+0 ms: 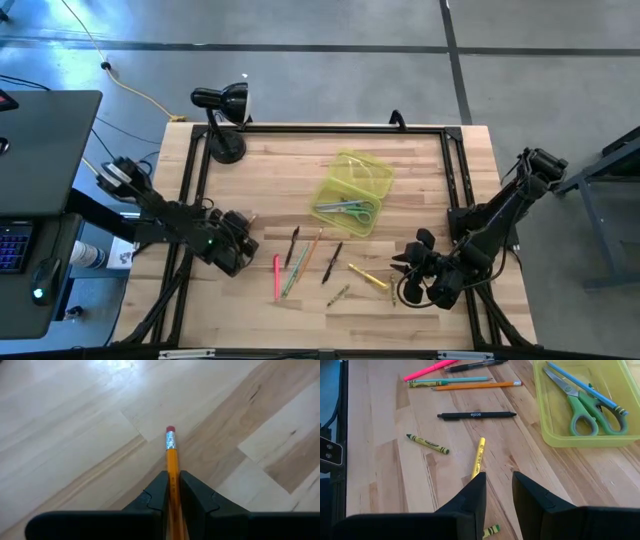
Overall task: Pick & place school supplies into a supply box
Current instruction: Put the left orange pencil into the yellow supply box
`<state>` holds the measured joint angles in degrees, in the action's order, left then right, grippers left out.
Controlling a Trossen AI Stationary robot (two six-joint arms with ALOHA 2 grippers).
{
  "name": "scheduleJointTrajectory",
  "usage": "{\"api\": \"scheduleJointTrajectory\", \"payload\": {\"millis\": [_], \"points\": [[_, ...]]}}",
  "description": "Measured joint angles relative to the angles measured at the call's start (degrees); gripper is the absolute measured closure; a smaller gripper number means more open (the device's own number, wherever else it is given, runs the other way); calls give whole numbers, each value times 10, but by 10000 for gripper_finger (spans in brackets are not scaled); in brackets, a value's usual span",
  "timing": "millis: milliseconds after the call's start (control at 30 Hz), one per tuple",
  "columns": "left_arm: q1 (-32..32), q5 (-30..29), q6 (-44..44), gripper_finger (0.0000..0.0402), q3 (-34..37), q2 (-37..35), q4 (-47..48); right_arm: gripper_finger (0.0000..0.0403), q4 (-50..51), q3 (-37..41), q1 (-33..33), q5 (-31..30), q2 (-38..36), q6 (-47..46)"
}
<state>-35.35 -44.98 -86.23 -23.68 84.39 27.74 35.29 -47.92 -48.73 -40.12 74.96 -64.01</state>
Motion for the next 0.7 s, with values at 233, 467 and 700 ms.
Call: {"api": "scheduleJointTrajectory", "payload": {"millis": [233, 467, 700], "points": [[0, -22, -32, 323, -1, 49, -24, 329, 0, 0, 0, 0, 0, 0], [1, -65, -30, 323, 4, 60, -114, 329, 0, 0, 0, 0, 0, 0], [1, -101, -48, 323, 12, 65, -164, 329, 0, 0, 0, 0, 0, 0]]}}
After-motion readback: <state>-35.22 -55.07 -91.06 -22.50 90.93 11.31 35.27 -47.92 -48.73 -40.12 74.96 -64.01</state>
